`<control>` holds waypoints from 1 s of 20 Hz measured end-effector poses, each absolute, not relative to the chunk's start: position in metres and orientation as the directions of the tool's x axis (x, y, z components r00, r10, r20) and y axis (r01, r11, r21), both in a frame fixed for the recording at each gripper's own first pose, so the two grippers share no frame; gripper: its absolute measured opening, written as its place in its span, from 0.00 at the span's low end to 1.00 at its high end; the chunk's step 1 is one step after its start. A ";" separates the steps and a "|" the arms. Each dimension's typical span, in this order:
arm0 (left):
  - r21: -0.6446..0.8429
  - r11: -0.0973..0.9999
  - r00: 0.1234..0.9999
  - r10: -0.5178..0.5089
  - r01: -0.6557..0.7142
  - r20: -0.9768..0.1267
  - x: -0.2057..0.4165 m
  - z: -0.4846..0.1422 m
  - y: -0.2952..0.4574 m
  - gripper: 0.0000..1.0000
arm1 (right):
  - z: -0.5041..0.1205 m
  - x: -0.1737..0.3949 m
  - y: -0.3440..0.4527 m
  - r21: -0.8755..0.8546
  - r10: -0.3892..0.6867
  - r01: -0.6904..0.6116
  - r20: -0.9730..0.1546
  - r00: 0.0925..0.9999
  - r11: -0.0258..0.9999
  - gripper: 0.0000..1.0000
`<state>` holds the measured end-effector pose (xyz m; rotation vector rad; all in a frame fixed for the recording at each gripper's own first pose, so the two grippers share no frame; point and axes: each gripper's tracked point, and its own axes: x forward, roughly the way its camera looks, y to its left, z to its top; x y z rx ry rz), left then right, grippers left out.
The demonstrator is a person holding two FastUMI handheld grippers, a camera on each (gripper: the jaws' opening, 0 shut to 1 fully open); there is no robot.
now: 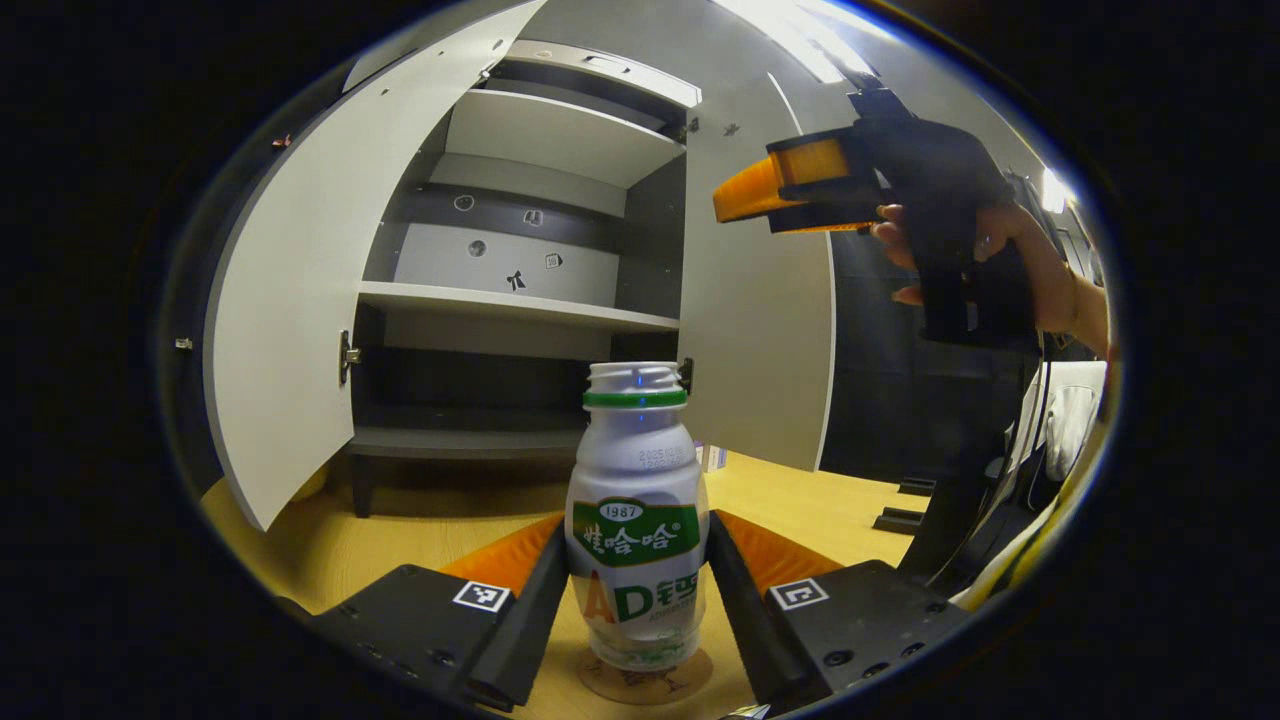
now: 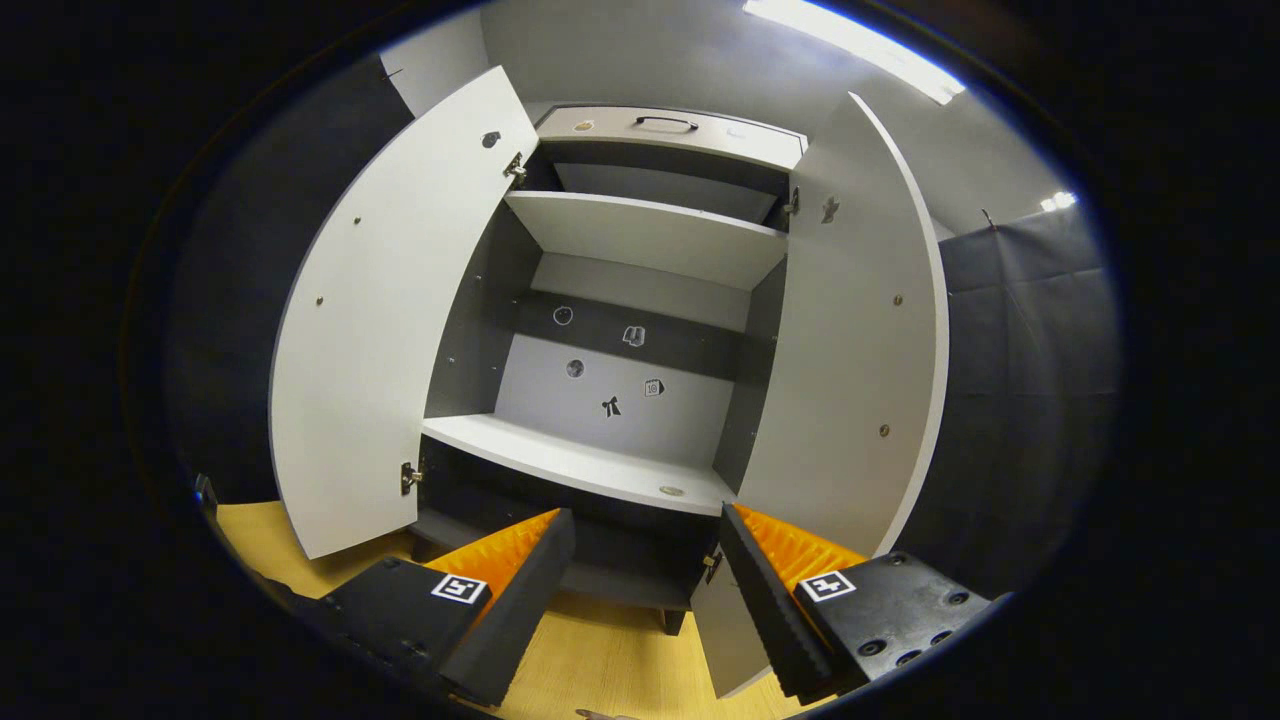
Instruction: Grasp the bottle in the cabinet with the left hand and place it on the coaster, then close the right door with the right hand and the left door with the left hand.
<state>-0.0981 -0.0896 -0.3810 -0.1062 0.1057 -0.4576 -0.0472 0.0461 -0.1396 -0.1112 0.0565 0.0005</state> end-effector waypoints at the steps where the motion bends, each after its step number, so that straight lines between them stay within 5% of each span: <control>1: -0.133 0.890 0.890 -0.449 0.437 -0.077 -0.099 -0.385 -0.090 0.79 | -0.143 -0.047 0.042 -0.099 -0.014 0.008 -0.058 0.998 0.995 0.97; 12: -0.127 0.889 0.891 -0.449 0.439 -0.070 -0.104 -0.413 -0.096 0.81 | -0.172 -0.031 0.042 -0.117 -0.022 0.010 -0.098 0.995 0.993 0.98; 20: -0.132 0.909 0.911 -0.406 0.394 -0.070 -0.095 -0.371 -0.082 0.86 | -0.149 -0.014 0.034 -0.166 -0.040 0.022 -0.107 0.993 0.986 0.97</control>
